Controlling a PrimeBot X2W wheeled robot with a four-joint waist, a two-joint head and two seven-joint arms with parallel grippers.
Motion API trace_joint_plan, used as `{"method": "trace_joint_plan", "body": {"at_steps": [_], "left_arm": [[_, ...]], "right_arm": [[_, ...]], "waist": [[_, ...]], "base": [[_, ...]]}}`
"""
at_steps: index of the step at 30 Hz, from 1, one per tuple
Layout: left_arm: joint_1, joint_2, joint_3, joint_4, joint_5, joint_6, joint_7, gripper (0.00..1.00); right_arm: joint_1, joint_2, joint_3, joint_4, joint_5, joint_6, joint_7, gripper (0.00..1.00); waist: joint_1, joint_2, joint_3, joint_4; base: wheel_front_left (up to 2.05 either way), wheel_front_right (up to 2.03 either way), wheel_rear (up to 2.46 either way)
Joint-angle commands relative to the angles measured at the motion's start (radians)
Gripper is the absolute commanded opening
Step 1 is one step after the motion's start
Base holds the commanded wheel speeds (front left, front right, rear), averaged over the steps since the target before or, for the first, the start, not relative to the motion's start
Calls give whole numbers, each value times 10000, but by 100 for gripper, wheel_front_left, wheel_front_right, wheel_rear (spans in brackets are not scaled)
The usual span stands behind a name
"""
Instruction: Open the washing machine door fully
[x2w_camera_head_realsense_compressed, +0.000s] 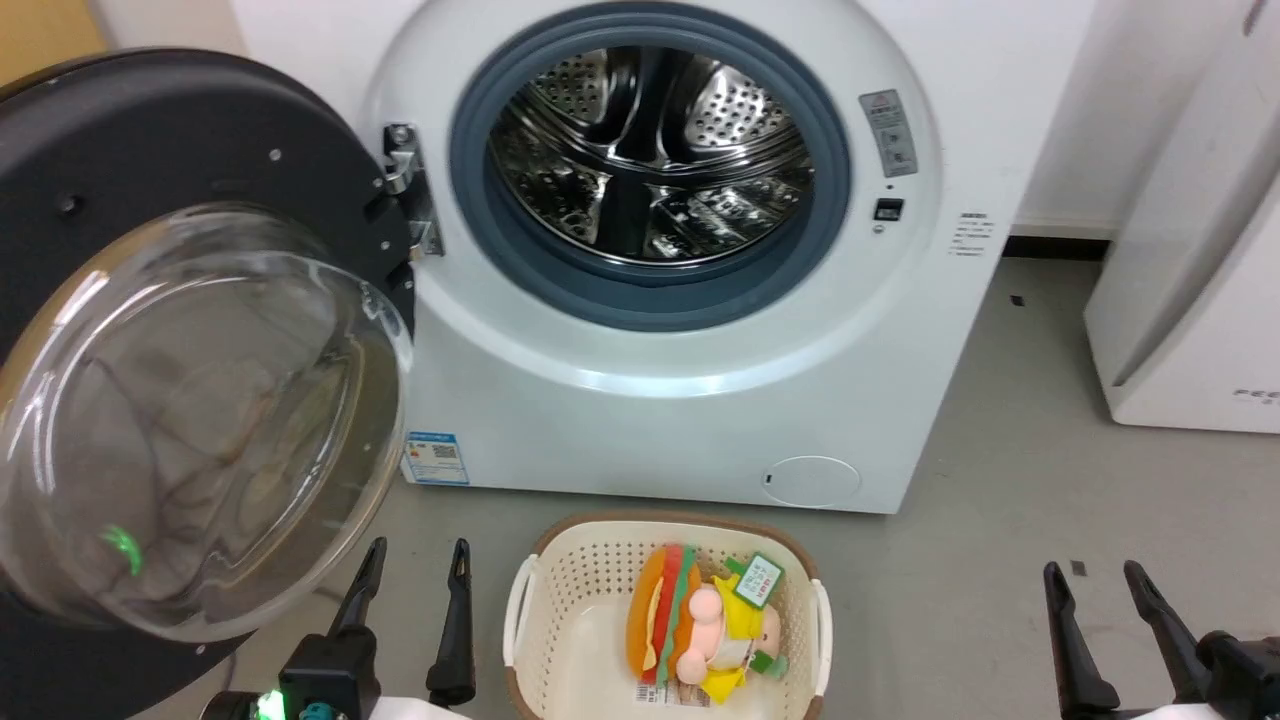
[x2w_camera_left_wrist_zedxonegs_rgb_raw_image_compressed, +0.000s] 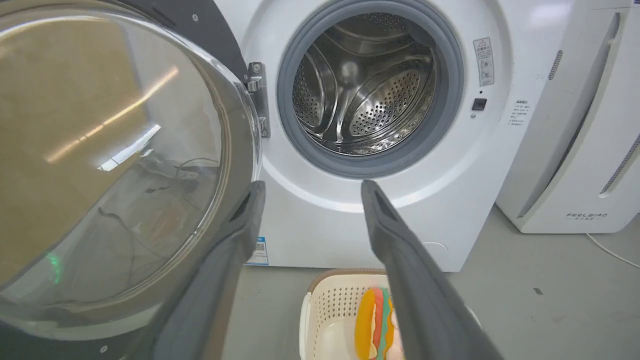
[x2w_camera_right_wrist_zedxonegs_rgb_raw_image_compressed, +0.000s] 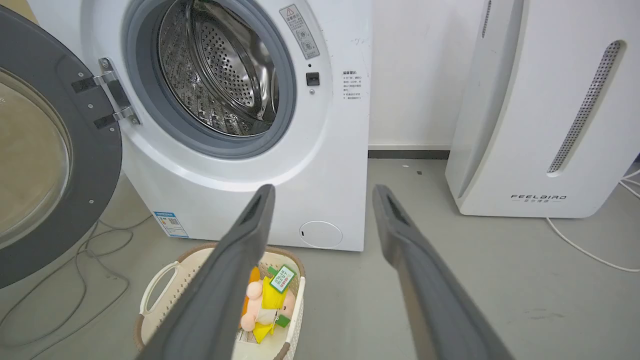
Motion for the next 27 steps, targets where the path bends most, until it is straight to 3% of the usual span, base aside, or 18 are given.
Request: {"method": "trace_joint_plan", "body": {"at_steps": [1,8,19,20,27], "left_arm": [[-163,25,-51,199,113,5,149,100],[-105,66,-93,745,168,244,692,100],[131,121,-51,952,-31,325,796,100],[88,67,-36,924,-33,337,802,0],[53,-6,56,901,49,268,843,0]], "right_arm": [[57,28,68,-116,-70,6,50,100],[200,28,251,-220,-113,6,129,100],[139,28,427,23,29,6,25,100],[26,0,410,10,0,0,88,0],[-49,-1,428,36,-51,0,130,0]], "waist": [[0,0,-34,-245],[0,0,-89,-636],[0,0,-137,-638],[0,0,-136,-637],[0,0,-119,-648]], "base": [[0,0,0],[0,0,0],[0,0,0],[0,0,0],[0,0,0]]}}
